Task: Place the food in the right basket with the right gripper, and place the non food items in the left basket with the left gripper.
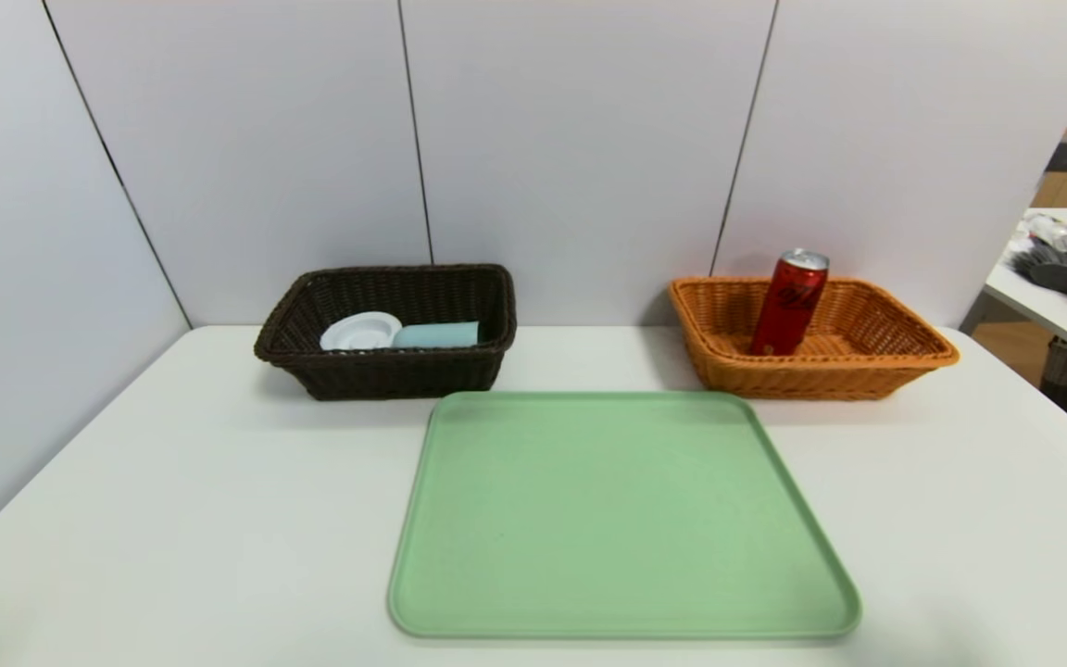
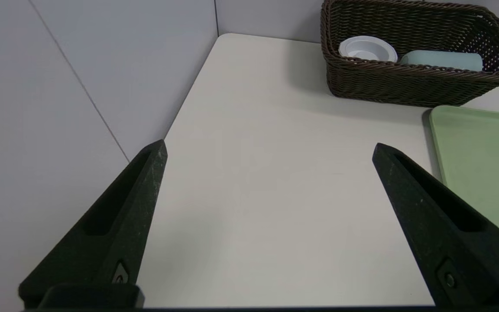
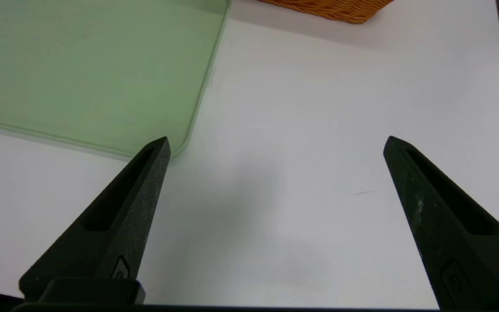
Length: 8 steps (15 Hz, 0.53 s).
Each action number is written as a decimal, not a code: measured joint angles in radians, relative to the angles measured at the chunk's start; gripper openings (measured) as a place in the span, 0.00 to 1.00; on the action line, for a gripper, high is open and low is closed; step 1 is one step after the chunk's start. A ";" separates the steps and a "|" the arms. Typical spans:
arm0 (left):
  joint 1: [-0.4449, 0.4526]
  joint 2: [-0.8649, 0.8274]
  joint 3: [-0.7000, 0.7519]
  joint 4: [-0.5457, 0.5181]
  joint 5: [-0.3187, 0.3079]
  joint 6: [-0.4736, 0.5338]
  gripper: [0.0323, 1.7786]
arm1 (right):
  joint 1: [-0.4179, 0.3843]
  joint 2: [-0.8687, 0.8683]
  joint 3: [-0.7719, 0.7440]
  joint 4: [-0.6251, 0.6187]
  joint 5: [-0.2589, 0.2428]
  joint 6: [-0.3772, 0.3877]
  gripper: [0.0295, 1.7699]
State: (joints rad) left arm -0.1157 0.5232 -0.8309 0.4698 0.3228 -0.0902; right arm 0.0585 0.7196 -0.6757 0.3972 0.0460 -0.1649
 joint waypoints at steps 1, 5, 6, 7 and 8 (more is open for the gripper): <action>0.005 -0.047 0.035 -0.002 0.000 0.000 0.95 | -0.003 -0.035 0.014 0.002 0.000 0.001 0.96; 0.013 -0.196 0.149 -0.003 0.042 -0.036 0.95 | -0.005 -0.173 0.079 0.013 -0.021 0.004 0.96; 0.014 -0.213 0.159 -0.007 0.062 -0.046 0.95 | -0.005 -0.203 0.093 0.013 -0.026 0.004 0.96; 0.014 -0.225 0.162 -0.008 0.071 -0.049 0.95 | -0.006 -0.236 0.108 0.013 -0.031 0.004 0.96; 0.018 -0.233 0.163 -0.008 0.073 -0.049 0.95 | -0.009 -0.266 0.122 0.014 -0.040 0.003 0.96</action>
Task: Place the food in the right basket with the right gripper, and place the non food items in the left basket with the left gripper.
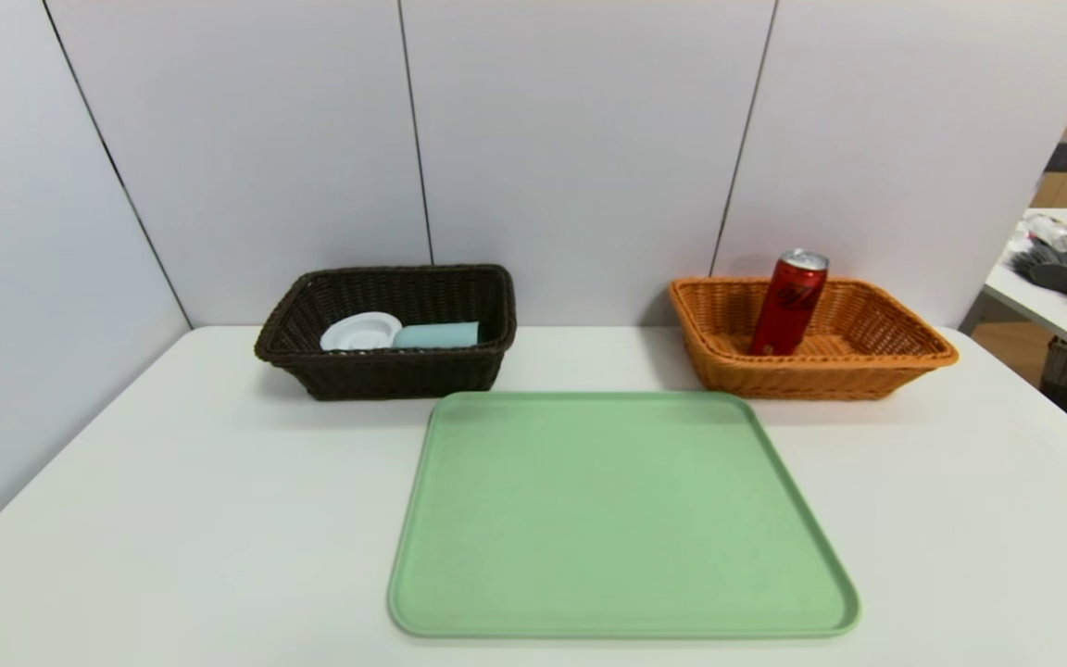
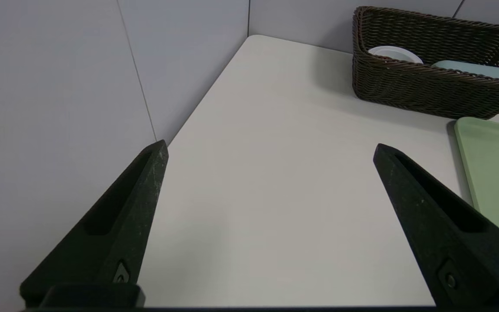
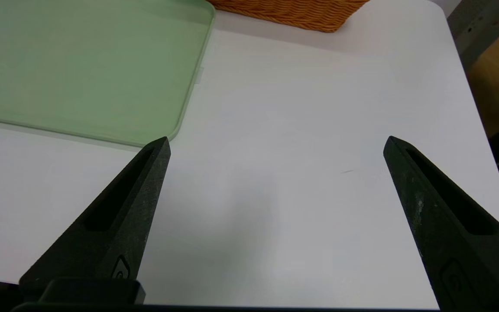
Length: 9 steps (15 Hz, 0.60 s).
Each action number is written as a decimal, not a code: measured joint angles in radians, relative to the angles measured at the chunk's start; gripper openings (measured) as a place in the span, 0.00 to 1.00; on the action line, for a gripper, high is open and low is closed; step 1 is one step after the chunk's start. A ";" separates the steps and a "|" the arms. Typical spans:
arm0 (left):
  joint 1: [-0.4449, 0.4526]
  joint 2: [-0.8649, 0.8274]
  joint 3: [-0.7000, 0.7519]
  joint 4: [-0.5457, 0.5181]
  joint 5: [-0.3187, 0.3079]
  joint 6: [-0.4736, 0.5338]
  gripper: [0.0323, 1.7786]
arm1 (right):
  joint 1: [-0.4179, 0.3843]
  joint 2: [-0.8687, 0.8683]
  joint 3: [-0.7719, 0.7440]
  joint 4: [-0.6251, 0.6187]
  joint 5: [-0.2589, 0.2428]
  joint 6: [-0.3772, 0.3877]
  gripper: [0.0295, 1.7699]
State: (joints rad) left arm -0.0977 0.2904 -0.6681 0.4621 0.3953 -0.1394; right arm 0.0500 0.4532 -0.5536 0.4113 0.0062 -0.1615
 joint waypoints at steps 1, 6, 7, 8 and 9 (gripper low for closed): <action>0.015 -0.007 0.000 0.000 -0.005 0.002 0.95 | -0.005 -0.028 0.019 0.001 -0.009 0.001 0.96; 0.082 -0.065 0.047 0.003 -0.078 0.017 0.95 | -0.012 -0.122 0.057 -0.014 -0.009 0.000 0.96; 0.084 -0.080 0.057 0.002 -0.088 0.027 0.95 | -0.012 -0.138 0.058 -0.014 -0.009 0.000 0.96; 0.085 -0.100 0.070 0.002 -0.097 0.036 0.95 | -0.012 -0.159 0.062 -0.015 -0.009 0.000 0.96; 0.085 -0.121 0.087 0.002 -0.100 0.039 0.95 | -0.013 -0.180 0.067 -0.015 -0.008 0.000 0.96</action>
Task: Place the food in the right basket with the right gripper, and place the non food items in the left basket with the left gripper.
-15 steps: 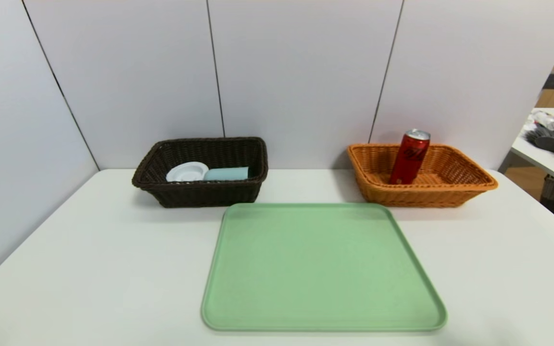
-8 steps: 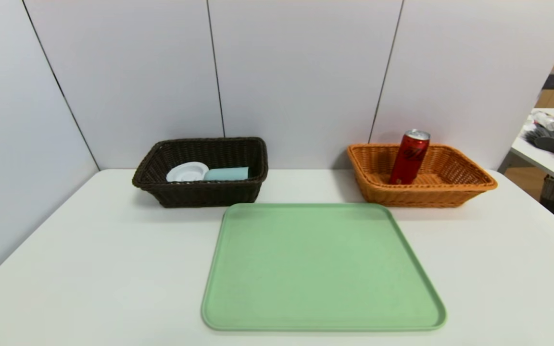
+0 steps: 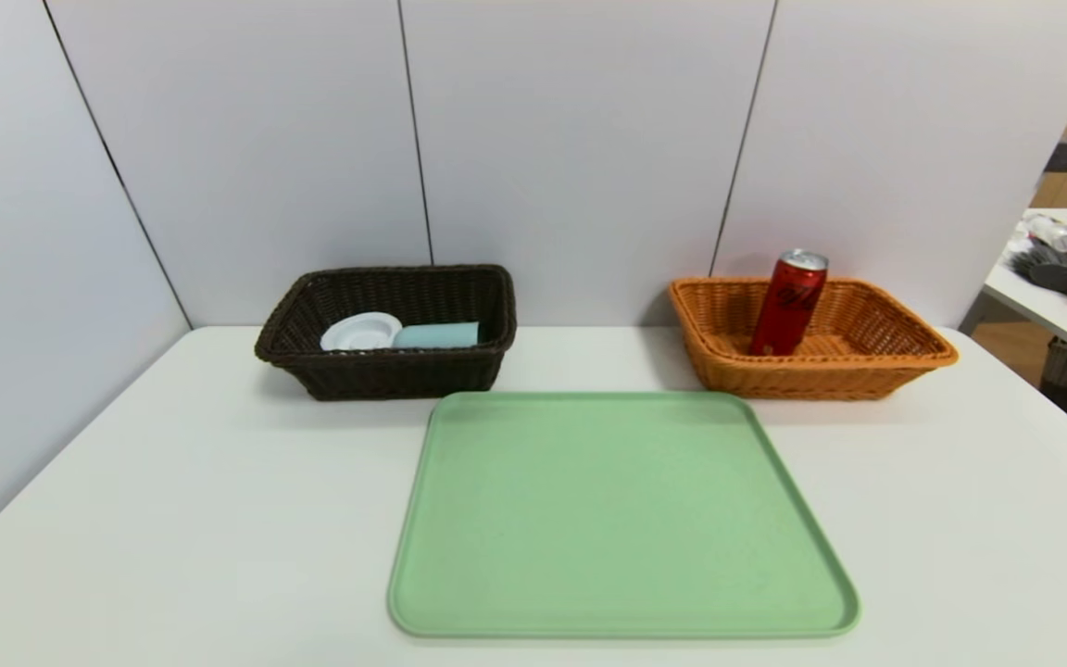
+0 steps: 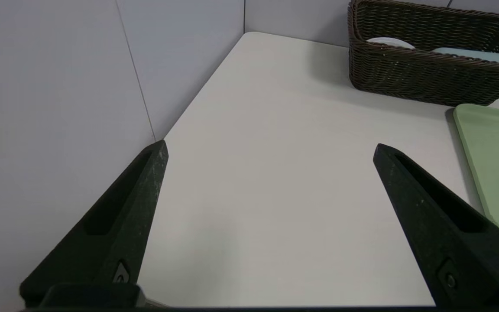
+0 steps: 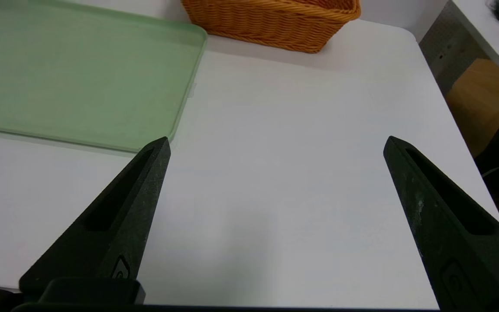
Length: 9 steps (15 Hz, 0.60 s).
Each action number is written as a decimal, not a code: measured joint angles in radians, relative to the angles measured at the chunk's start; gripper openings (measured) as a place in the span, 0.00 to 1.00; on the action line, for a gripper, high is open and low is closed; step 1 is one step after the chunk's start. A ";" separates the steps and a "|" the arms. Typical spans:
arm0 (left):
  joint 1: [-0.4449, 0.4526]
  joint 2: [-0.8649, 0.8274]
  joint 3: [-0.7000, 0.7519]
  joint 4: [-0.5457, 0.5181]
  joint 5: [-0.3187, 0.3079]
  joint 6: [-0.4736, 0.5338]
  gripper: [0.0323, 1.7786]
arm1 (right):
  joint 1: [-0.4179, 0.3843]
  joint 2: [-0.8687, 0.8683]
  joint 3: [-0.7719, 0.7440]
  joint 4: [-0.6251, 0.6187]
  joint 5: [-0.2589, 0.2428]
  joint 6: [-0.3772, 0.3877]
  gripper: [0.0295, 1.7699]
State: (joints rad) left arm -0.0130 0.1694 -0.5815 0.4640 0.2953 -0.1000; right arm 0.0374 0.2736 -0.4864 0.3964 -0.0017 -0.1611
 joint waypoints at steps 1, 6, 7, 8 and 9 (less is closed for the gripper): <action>0.000 -0.022 0.015 0.000 -0.001 0.001 0.95 | -0.004 -0.023 0.005 -0.001 0.002 0.001 0.96; 0.002 -0.142 0.092 -0.001 -0.045 0.051 0.95 | -0.029 -0.171 0.050 -0.001 0.010 0.000 0.96; 0.002 -0.152 0.095 -0.004 -0.060 0.065 0.95 | -0.030 -0.201 0.069 -0.005 0.010 -0.001 0.96; 0.002 -0.160 0.102 -0.010 -0.076 0.095 0.95 | -0.032 -0.227 0.087 -0.030 0.011 -0.001 0.96; 0.002 -0.165 0.121 -0.029 -0.092 0.128 0.95 | -0.032 -0.243 0.112 -0.075 0.016 -0.001 0.96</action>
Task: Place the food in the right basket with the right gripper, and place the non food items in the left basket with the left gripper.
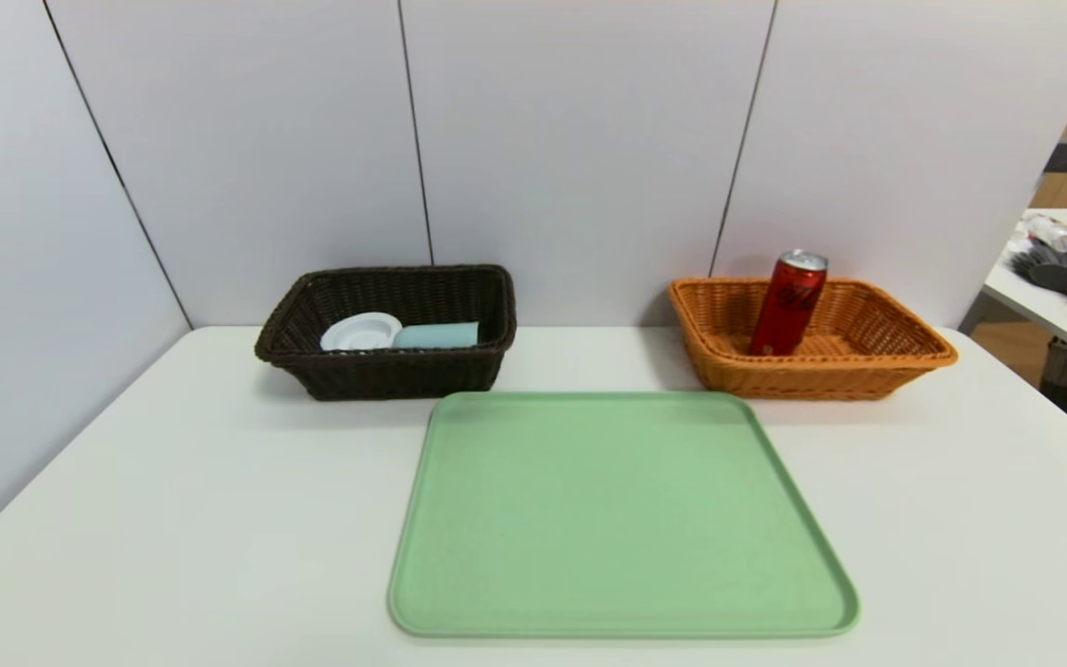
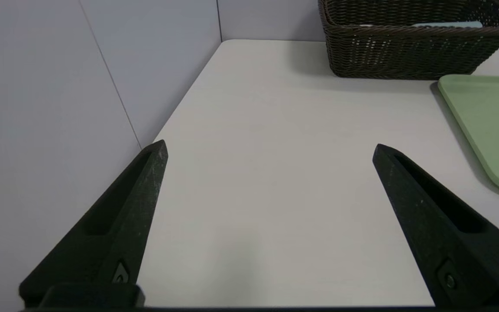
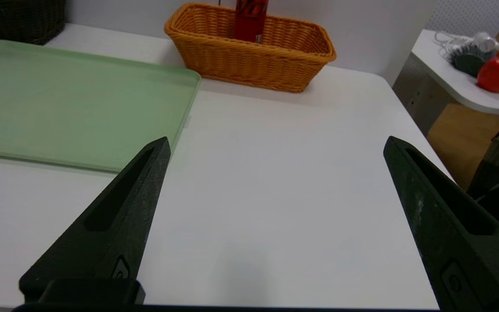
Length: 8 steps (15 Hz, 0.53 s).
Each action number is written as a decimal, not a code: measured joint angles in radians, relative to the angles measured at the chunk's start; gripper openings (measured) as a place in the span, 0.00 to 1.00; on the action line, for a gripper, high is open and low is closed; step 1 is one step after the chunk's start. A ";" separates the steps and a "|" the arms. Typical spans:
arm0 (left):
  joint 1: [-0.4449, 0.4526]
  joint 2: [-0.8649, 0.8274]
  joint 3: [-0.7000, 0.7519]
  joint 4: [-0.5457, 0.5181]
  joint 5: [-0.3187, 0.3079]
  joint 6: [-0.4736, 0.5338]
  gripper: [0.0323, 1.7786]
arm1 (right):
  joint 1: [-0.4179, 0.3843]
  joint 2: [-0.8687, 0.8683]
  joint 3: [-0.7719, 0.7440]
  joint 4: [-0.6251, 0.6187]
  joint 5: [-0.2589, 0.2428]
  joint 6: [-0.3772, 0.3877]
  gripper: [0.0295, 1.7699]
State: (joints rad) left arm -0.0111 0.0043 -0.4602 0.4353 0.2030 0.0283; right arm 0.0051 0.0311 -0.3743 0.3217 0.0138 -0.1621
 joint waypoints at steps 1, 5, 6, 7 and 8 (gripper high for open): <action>0.000 -0.002 0.030 -0.034 -0.005 0.024 0.95 | 0.000 -0.011 0.036 -0.056 0.012 0.000 0.96; 0.000 -0.005 0.260 -0.371 -0.009 0.092 0.95 | -0.001 -0.030 0.291 -0.447 0.030 -0.003 0.96; 0.000 -0.006 0.318 -0.462 -0.011 0.102 0.95 | -0.001 -0.031 0.332 -0.544 0.031 0.000 0.96; 0.000 -0.006 0.378 -0.553 -0.014 0.108 0.95 | -0.001 -0.031 0.350 -0.596 0.031 0.009 0.96; 0.000 -0.006 0.420 -0.626 -0.017 0.106 0.95 | -0.001 -0.032 0.363 -0.594 0.029 0.017 0.96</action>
State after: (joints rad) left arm -0.0109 -0.0013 -0.0398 -0.1909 0.1855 0.1345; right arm 0.0043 -0.0009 -0.0111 -0.2721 0.0423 -0.1455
